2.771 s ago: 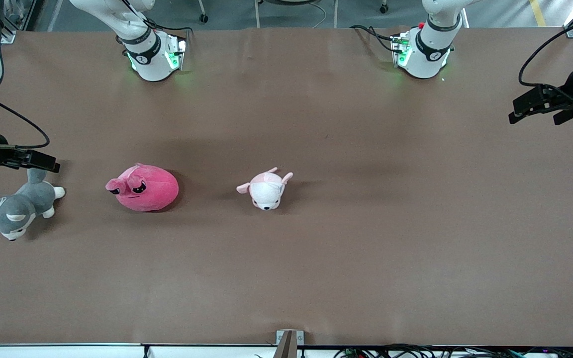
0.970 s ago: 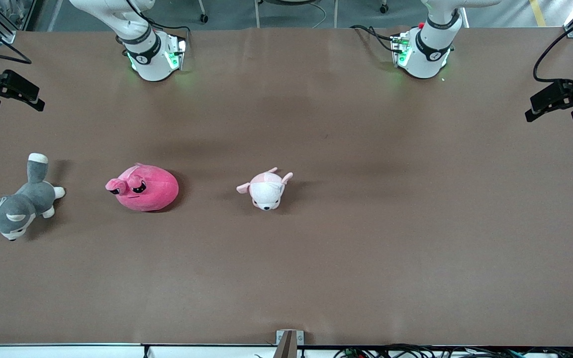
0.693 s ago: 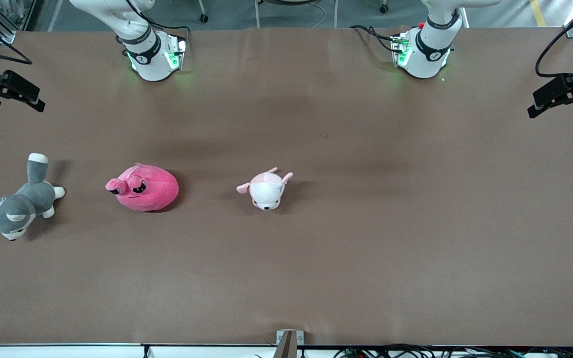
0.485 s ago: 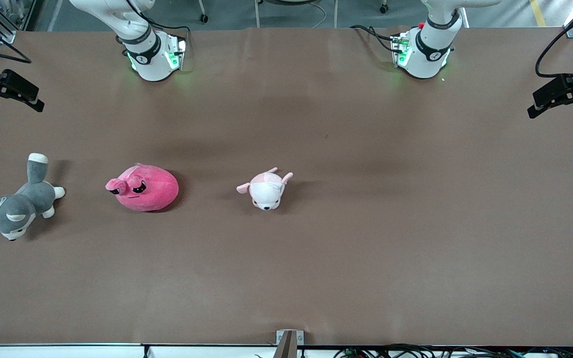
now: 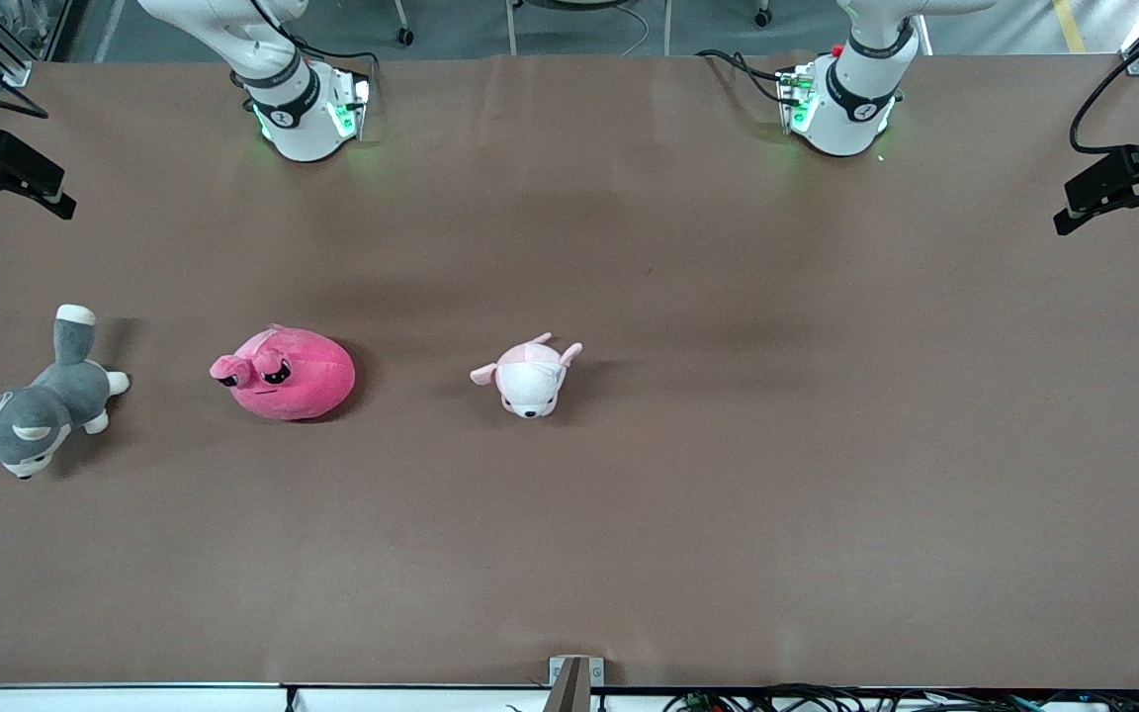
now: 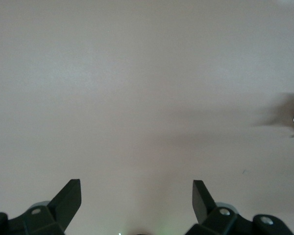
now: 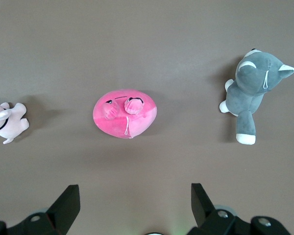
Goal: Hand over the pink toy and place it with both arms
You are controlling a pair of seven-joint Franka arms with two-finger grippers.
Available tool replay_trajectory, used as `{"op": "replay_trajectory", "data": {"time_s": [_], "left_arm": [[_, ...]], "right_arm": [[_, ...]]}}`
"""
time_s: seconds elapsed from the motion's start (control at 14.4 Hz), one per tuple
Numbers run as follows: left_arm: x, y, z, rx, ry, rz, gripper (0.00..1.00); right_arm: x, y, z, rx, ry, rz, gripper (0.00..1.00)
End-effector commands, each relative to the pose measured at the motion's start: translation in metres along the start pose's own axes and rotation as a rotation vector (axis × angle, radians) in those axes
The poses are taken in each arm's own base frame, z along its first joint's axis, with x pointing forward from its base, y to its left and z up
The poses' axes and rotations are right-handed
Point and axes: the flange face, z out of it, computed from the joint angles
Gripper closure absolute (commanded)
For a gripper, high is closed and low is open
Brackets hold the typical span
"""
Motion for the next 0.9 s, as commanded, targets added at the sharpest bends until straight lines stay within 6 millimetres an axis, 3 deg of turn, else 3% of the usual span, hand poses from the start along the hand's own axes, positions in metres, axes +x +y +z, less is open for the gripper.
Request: {"op": "replay_trajectory", "data": {"time_s": [0.0,0.83], "left_arm": [[0.002,-0.001,-0.001,0.016,0.007,0.014,0.00],[0.012,0.002,0.008,0.018,0.010,0.009,0.00]], "right_arm": [[0.003,-0.002,-0.003,0.001,-0.014,-0.010,0.00],[0.001,-0.008,0.002,0.000,-0.036,-0.016,0.00]]}}
